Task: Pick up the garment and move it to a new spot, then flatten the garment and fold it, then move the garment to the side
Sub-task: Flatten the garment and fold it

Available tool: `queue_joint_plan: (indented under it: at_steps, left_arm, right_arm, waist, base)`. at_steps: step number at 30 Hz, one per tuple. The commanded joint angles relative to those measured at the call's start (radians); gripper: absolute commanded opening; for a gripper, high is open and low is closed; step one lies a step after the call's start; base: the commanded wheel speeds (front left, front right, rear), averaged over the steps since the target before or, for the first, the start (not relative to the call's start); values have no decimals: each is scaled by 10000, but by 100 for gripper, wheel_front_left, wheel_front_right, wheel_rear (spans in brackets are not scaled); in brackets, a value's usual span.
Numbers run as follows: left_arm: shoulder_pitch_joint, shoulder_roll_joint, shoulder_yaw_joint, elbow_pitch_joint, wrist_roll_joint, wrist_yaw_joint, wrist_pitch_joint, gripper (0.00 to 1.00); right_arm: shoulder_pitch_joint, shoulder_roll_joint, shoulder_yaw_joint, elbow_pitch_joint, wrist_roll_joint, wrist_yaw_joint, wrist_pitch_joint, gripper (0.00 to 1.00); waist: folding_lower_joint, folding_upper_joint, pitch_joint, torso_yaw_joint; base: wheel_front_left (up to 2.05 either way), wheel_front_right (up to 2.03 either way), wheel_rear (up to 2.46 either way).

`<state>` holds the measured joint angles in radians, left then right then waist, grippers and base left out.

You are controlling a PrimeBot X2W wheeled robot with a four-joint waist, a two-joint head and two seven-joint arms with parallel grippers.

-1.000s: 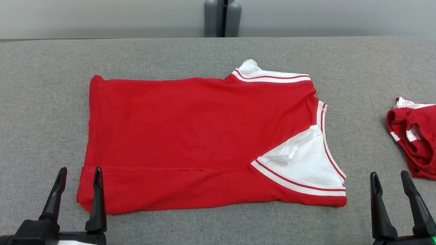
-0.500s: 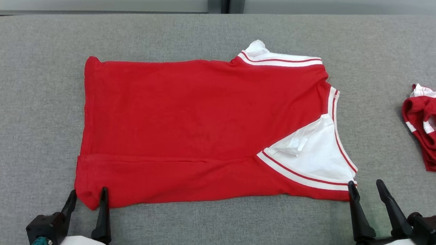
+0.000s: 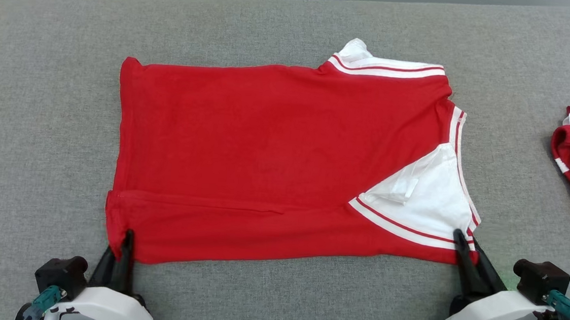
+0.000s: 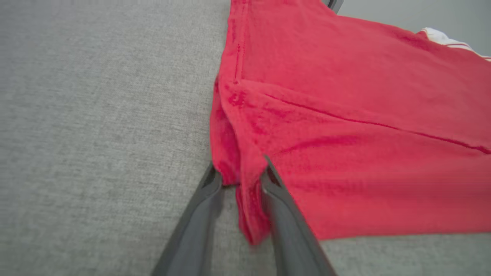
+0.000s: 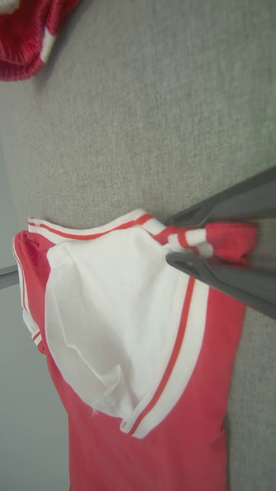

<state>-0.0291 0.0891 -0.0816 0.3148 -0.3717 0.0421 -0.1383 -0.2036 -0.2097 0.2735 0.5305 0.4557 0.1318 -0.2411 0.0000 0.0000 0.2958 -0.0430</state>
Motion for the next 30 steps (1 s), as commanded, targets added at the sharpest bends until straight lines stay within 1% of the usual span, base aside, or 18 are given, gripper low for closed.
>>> queue_joint_plan:
  at_steps: [1, 5, 10, 15, 18, 19, 20, 21, 24, 28, 29, 30]
  left_arm:
    - [89, 7, -57, 132, 1, 13, 94, 0]
    - [352, 222, -69, -547, 132, 72, 88, 0]
    - [1254, 481, -72, -1420, 99, 278, 792, 0]
    - [2167, 522, -11, -2031, -136, 496, 1459, 0]
    - [2456, 483, -109, -2046, -279, 447, 1711, 0]
    - [2446, 458, -97, -2003, -298, 474, 1732, 35]
    - [2391, 445, -111, -1954, -318, 450, 1664, 100]
    - [2323, 410, -97, -1901, -357, 431, 1556, 100]
    - [2099, 380, 64, -1973, -135, 623, 807, 100]
    - [1938, 381, 112, -2402, 298, 893, -149, 100]
    - [1938, 381, 112, -2402, 298, 893, -149, 100]
    - [1859, 397, 86, -2565, 400, 947, -313, 100]
  right_arm:
    - [85, -88, 44, 69, 64, -21, -1, 0]
    - [480, -268, -16, -355, 170, -22, -94, 0]
    - [1593, -385, -291, -1082, 44, -23, 259, 0]
    - [2832, -249, -810, -1877, -146, -25, 830, 0]
    - [3283, -66, -980, -2229, -266, -25, 1150, 0]
    - [3366, 5, -1009, -2326, -287, -25, 1270, 20]
    - [3406, 83, -1039, -2398, -313, -23, 1363, 73]
    - [3384, 101, -1102, -2499, -420, -23, 1372, 100]
    - [3199, 129, -1321, -2948, -620, -22, 1159, 100]
    - [2951, 53, -1775, -3995, -935, -22, 841, 100]
    - [2951, 53, -1775, -3995, -935, -22, 841, 100]
    - [2873, 33, -1892, -4275, -1014, -22, 820, 100]
  waist:
    - [0, 0, -64, 39]
    - [0, 0, -425, 168]
    - [0, 0, -1118, 210]
    - [0, 0, -1511, 208]
    - [0, 0, -1588, 188]
    - [0, 0, -1577, 181]
    - [0, 0, -1555, 175]
    - [0, 0, -1539, 167]
    - [0, 0, -1529, 91]
    - [0, 0, -1619, 3]
    - [0, 0, -1619, 3]
    - [0, 0, -1652, -15]
  base:
    - [0, 0, 0]
    - [0, 0, 0]
    - [0, 0, 0]
    - [0, 0, 0]
    - [0, 0, 0]
    - [0, 0, 0]
    - [0, 0, 0]
    - [0, 0, 0]
    - [0, 0, 0]
    - [0, 0, 0]
    - [0, 0, 0]
    - [0, 0, 0]
